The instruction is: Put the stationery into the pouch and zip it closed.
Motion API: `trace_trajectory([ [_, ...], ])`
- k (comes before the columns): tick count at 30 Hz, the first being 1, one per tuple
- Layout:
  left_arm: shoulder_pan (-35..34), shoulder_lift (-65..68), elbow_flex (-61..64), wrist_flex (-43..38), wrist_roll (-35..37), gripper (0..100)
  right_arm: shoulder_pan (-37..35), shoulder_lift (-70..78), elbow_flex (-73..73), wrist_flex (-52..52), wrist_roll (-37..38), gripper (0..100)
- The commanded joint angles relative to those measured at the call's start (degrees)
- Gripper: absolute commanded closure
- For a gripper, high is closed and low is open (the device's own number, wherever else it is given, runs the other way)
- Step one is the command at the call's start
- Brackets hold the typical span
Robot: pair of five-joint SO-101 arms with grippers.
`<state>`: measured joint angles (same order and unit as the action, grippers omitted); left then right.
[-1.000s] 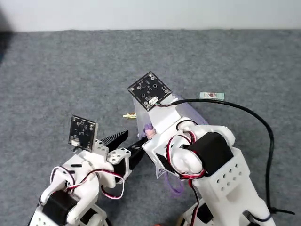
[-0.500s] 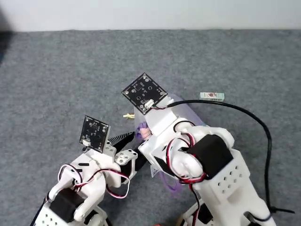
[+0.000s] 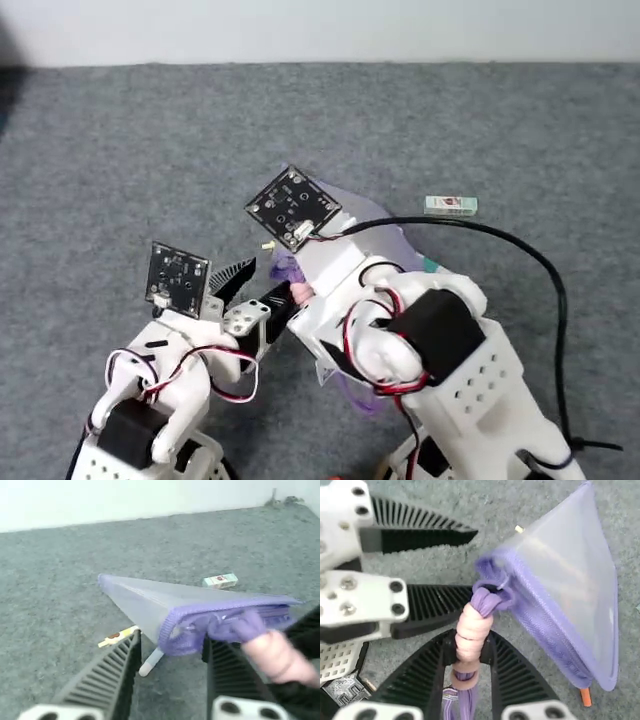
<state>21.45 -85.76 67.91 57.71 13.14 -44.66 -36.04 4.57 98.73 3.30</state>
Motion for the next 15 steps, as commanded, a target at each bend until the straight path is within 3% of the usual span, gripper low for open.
trace_trajectory([
  [1, -0.88, 0.44, -1.01, -1.58, -0.53, 81, -0.57, -0.57, -0.26, -0.4, 0.35, 98.9],
  [10, -0.88, 0.62, -0.84, -1.76, -0.53, 82, -0.84, -0.57, -0.18, -0.22, 0.35, 98.9],
  [15, -0.88, 0.62, -0.13, -6.51, -0.62, 94, -0.84, -0.57, -0.18, -0.22, 0.44, 98.9],
])
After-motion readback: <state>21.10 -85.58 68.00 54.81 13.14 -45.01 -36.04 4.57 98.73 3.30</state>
